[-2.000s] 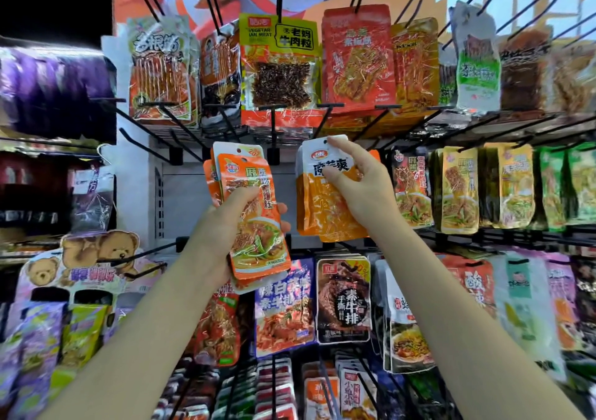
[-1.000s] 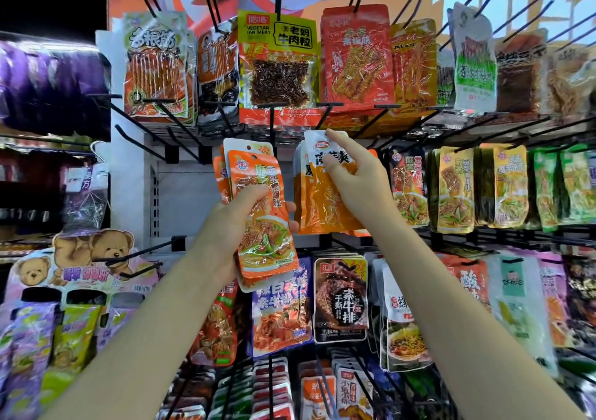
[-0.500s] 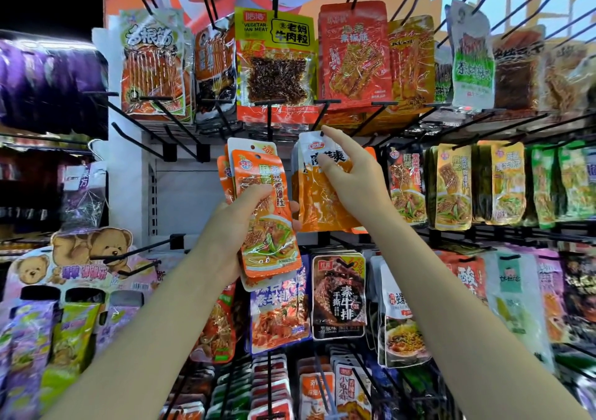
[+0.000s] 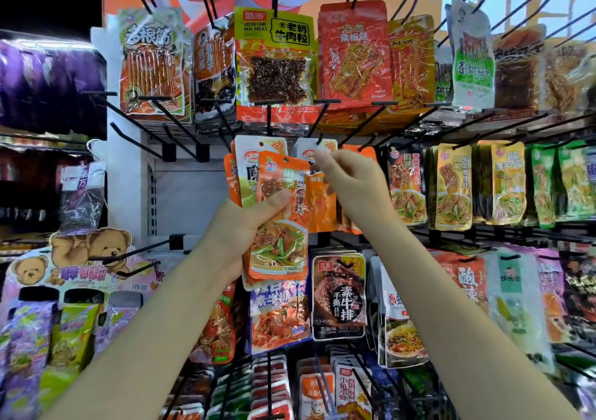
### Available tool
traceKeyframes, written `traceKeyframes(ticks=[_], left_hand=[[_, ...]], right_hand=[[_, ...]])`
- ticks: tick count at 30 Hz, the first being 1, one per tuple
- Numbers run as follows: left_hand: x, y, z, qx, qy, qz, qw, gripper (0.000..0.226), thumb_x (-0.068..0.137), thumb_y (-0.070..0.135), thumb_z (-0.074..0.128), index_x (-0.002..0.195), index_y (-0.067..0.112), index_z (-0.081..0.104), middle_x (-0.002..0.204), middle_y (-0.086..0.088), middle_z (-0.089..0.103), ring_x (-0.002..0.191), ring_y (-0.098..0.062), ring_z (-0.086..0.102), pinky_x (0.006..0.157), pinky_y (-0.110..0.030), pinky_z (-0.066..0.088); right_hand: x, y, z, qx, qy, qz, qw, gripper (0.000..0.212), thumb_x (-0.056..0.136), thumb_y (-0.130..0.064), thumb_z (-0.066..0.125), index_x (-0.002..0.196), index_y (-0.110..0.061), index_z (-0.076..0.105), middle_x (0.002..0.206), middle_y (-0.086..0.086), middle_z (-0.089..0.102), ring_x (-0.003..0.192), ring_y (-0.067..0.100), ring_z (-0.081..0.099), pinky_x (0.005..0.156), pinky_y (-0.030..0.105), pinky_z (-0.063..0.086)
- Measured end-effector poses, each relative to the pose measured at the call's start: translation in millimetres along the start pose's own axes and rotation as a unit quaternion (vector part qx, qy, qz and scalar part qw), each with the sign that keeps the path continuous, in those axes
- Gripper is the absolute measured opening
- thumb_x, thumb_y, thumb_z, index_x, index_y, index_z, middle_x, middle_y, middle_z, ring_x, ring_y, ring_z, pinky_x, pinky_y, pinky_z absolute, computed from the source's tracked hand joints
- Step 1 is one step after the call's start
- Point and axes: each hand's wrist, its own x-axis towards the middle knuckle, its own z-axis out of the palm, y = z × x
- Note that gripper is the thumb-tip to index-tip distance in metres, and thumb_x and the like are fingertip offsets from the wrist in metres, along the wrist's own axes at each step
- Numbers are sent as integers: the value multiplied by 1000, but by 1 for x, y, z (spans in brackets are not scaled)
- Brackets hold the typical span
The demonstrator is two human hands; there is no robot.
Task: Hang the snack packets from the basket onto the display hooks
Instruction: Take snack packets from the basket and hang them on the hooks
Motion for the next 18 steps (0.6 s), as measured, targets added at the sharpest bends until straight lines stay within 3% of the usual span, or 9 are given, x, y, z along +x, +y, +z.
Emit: traceKeyframes(ticks=[2, 4, 6, 8, 11, 14, 18], left_hand=[[0, 0, 6, 0, -9, 11, 1000, 35, 72, 22, 76, 106, 14, 72, 101, -13, 78, 87, -30, 76, 73, -40, 63], [1, -1, 10, 9, -3, 16, 1000, 33, 71, 26, 76, 102, 16, 73, 99, -12, 78, 84, -27, 77, 71, -38, 63], [0, -1, 13, 14, 2, 11, 1000, 33, 71, 34, 76, 100, 18, 73, 101, -11, 78, 87, -28, 76, 76, -42, 62], [0, -2, 14, 28, 22, 4, 999, 34, 74, 41, 75, 100, 18, 74, 98, -9, 78, 86, -27, 76, 80, -43, 61], [0, 0, 15, 27, 39, -5, 999, 24, 92, 36, 66, 97, 13, 73, 84, -6, 78, 69, -22, 76, 63, -34, 61], [1, 3, 22, 14, 10, -1, 1000, 29, 98, 33, 59, 94, 7, 71, 81, -14, 76, 62, -27, 72, 57, -37, 61], [4, 3, 31, 4, -10, -11, 1000, 34, 96, 37, 62, 111, 8, 71, 92, -18, 76, 69, -31, 73, 59, -38, 60]], right_hand=[[-5, -7, 3, 66, -90, 46, 993, 37, 93, -44, 66, 87, -7, 63, 72, 11, 60, 54, 4, 53, 51, 19, 41], [-6, -5, 6, 117, -111, 74, 984, 27, 89, -35, 74, 90, -13, 59, 78, 11, 64, 63, 10, 59, 55, 25, 46], [-5, 1, 5, 157, -85, 95, 979, 22, 91, -24, 74, 102, -12, 60, 96, 13, 73, 80, 20, 70, 64, 34, 55], [-3, 5, -3, 174, -35, 107, 978, 25, 92, -17, 73, 110, -11, 56, 99, 11, 74, 87, 24, 73, 73, 40, 60], [1, 16, -22, 193, 42, 118, 973, 36, 90, -15, 75, 116, -15, 49, 84, 6, 73, 72, 16, 73, 64, 33, 58], [1, 30, -39, 196, 83, 97, 972, 48, 90, -12, 75, 127, -20, 46, 75, 9, 74, 71, 22, 74, 66, 36, 59], [3, 35, -55, 178, 89, 64, 978, 33, 95, -4, 67, 124, -9, 53, 58, -10, 66, 57, 4, 67, 55, 19, 51]])
